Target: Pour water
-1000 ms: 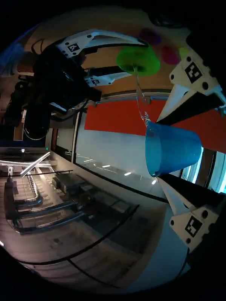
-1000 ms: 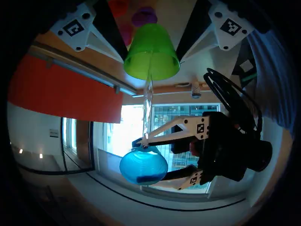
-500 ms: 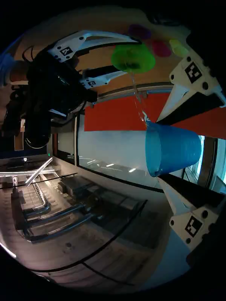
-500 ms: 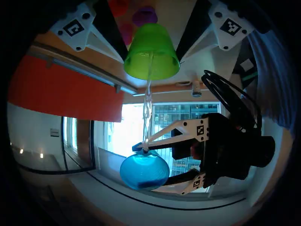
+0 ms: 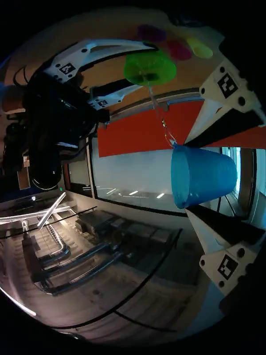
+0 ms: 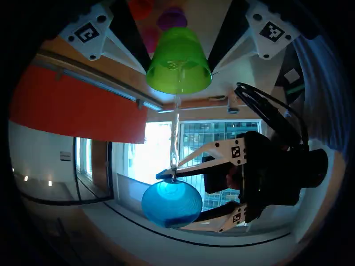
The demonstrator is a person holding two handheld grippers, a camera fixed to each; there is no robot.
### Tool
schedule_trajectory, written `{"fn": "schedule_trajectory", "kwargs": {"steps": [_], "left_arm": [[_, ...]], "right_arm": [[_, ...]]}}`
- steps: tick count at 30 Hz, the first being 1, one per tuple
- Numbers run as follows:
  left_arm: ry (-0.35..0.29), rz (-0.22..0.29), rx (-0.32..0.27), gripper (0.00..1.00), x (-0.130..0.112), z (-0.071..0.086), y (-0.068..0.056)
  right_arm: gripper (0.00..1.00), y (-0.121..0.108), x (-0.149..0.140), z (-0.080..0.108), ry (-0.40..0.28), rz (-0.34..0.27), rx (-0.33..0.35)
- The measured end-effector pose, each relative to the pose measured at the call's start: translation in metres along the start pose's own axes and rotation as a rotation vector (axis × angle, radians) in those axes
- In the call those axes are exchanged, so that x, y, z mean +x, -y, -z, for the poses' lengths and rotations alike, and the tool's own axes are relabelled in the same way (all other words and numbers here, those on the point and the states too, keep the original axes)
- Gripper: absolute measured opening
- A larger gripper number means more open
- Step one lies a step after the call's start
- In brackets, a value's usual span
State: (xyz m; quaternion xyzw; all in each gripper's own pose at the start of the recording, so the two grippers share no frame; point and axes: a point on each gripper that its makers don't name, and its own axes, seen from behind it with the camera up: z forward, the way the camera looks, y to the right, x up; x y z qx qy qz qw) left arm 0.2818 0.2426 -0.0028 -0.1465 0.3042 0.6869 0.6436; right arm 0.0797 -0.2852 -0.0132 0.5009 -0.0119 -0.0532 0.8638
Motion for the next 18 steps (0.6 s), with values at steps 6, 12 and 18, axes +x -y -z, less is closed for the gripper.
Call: {"fn": "schedule_trajectory", "kwargs": {"steps": [6,12,18], "left_arm": [[-0.009,-0.046,0.015,0.86,0.0053,-0.0004,0.0024],[-0.012,-0.058,0.016,0.86,0.0055,-0.0009,0.0046],[-0.005,-0.026,0.013,0.86,-0.0015,-0.0027,0.0031]], "right_arm": [[0.89,-0.0008,-0.0005,-0.0012,-0.002,0.0,-0.002],[0.89,-0.0018,0.0003,-0.0026,-0.004,-0.001,-0.004],[0.89,-0.0029,0.0007,-0.0029,-0.005,0.0,-0.008]]}}
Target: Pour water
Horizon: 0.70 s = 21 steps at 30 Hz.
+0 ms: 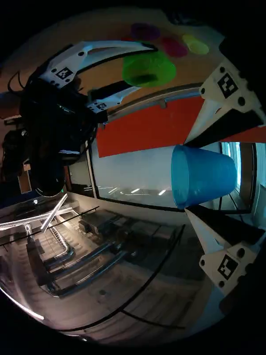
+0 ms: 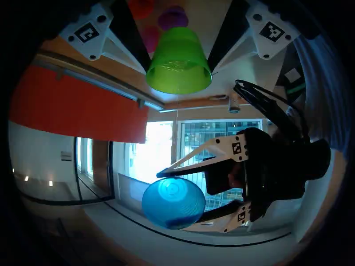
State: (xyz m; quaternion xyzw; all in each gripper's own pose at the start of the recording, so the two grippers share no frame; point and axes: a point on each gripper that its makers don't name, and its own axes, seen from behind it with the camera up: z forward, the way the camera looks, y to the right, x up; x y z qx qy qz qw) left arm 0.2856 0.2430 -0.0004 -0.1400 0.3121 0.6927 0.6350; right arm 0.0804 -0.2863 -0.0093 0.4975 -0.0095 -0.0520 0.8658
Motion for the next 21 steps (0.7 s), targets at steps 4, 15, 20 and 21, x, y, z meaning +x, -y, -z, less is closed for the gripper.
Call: {"fn": "schedule_trajectory", "kwargs": {"steps": [4,15,20,21], "left_arm": [[0.006,0.113,-0.014,0.86,-0.004,-0.001,-0.008],[0.044,0.503,-0.056,0.86,-0.017,-0.001,-0.035],[0.079,0.668,-0.071,0.86,-0.029,0.002,-0.043],[0.085,0.699,-0.072,0.86,-0.031,0.003,-0.044]], "right_arm": [[0.89,-0.001,0.001,0.0,-0.004,0.0,-0.004],[0.89,-0.004,0.001,0.002,-0.013,0.005,-0.018],[0.89,-0.007,0.0,0.005,-0.016,0.007,-0.032],[0.89,-0.008,0.0,0.006,-0.017,0.007,-0.035]]}}
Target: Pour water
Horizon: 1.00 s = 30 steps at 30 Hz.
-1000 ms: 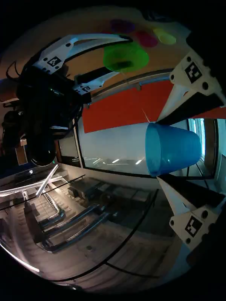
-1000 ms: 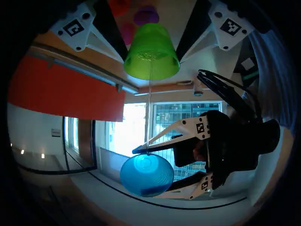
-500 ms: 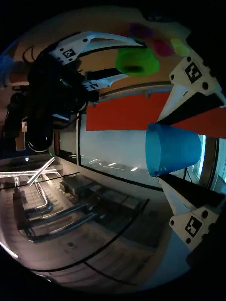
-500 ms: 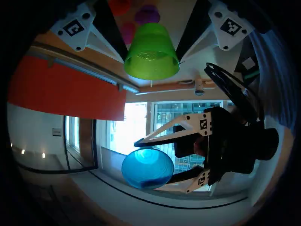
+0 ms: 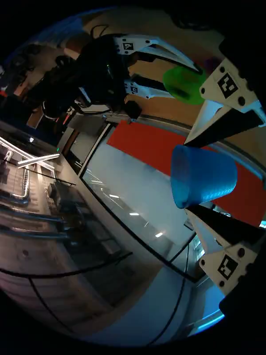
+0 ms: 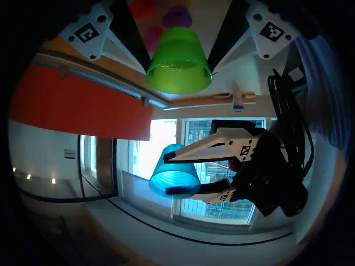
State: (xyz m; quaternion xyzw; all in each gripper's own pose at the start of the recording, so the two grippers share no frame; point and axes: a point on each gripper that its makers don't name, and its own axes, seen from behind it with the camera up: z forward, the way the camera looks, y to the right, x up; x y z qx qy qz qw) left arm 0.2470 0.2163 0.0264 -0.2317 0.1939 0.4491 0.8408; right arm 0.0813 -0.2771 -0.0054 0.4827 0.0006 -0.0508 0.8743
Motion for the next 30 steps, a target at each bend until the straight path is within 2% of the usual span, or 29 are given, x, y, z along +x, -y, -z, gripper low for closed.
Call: {"fn": "schedule_trajectory", "kwargs": {"steps": [10,16,21,30], "left_arm": [[0.018,0.351,-0.023,0.86,-0.02,0.005,-0.002],[0.048,0.529,-0.03,0.86,-0.037,0.006,-0.002],[0.063,0.635,-0.036,0.86,-0.049,0.009,-0.003],[0.067,0.808,-0.091,0.86,-0.061,0.016,-0.019]], "right_arm": [[0.89,-0.005,0.003,0.007,-0.01,0.002,-0.018],[0.89,-0.006,0.004,0.011,-0.014,0.009,-0.025],[0.89,-0.006,0.005,0.014,-0.014,0.017,-0.031],[0.89,-0.008,0.012,0.018,-0.027,0.018,-0.042]]}}
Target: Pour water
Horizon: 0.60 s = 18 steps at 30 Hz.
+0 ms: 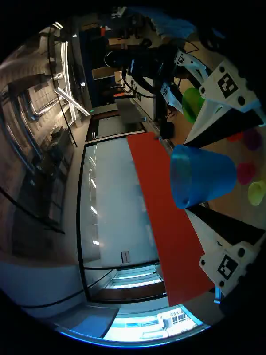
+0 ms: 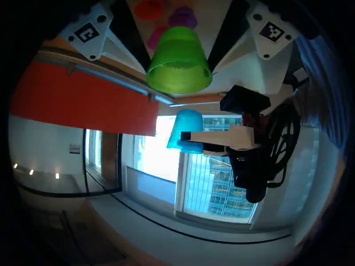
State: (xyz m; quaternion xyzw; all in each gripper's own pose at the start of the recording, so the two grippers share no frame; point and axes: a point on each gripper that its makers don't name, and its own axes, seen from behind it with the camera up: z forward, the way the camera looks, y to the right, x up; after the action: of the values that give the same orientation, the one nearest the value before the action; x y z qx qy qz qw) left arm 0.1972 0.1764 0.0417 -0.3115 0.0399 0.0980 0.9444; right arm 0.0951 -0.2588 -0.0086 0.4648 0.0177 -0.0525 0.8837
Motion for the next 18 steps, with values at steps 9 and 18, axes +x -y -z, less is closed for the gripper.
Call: {"fn": "schedule_trajectory", "kwargs": {"steps": [9,18], "left_arm": [[0.036,0.074,-0.023,0.86,-0.027,0.007,-0.002],[0.088,0.089,-0.036,0.87,-0.061,0.017,-0.008]], "right_arm": [[0.89,-0.004,0.004,0.006,0.0,-0.002,-0.011],[0.89,-0.008,-0.005,0.015,0.032,-0.013,-0.018]]}}
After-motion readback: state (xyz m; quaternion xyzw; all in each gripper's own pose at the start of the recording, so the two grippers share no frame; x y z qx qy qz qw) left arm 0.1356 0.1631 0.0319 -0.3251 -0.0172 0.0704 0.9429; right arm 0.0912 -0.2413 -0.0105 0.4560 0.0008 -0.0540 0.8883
